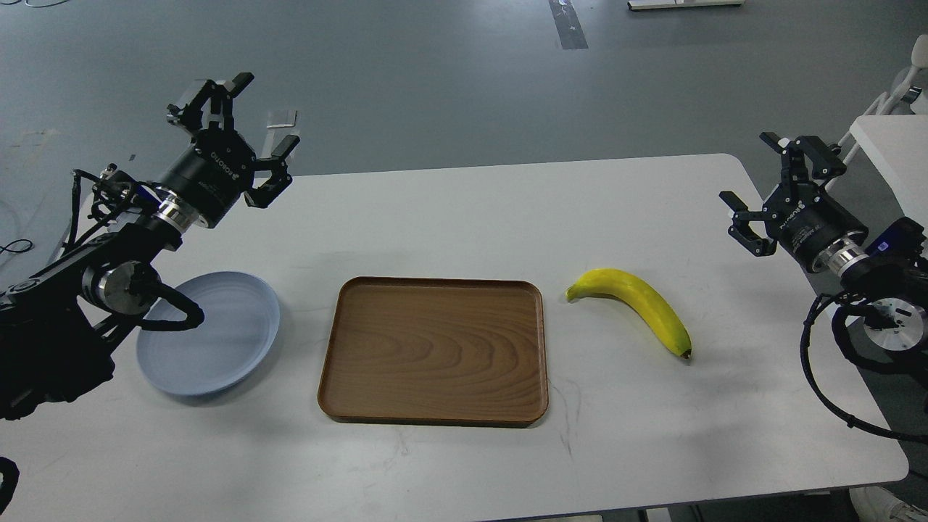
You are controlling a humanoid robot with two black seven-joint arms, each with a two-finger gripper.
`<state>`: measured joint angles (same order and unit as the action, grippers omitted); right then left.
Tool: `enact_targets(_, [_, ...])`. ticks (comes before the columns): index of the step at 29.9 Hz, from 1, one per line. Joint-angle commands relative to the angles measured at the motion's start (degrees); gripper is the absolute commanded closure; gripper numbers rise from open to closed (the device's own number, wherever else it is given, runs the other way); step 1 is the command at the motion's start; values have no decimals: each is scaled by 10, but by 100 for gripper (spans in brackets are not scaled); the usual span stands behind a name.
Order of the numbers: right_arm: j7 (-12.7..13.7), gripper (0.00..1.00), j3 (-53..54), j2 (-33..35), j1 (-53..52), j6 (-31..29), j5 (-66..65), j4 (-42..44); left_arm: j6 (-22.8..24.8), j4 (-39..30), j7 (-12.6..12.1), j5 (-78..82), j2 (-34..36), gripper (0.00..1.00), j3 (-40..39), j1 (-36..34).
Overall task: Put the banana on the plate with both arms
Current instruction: 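Move the left gripper down to the pale blue plate's rim and grasp it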
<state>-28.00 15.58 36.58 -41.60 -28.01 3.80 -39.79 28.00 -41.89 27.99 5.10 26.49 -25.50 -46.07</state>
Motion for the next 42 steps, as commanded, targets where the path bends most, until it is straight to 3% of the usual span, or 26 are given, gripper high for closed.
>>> enact_targets(1, [0,0,1,0,0,0,0,2,0,4,0,0,-2,0,0,0])
enact_targets(17, [0,0,0,0,0,0,-4,2,0,49,0,41,22,0,2,-11])
enact_targets(20, [0,0,0,2,0,0,-5,2,0,17,0,124,54,0,3,-17])
enact_targets(24, [0,0,0,5,-1,0,-6,1,0,-103,0,371,146,0,2,-34])
enact_targets(28, [0,0,0,6,-3,0,-6,1,0,-172,0,557,202,0,3,-33])
enact_targets(32, [0,0,0,2,-5,0,-6,1,-64,-210,0,770,256,0,14,-23])
enact_targets(36, [0,0,0,2,-3,0,-6,0,-99,-201,0,858,284,0,47,-10])
enact_targets(42, [0,0,0,1,-2,0,-6,-3,-177,-121,0,872,290,0,134,18])
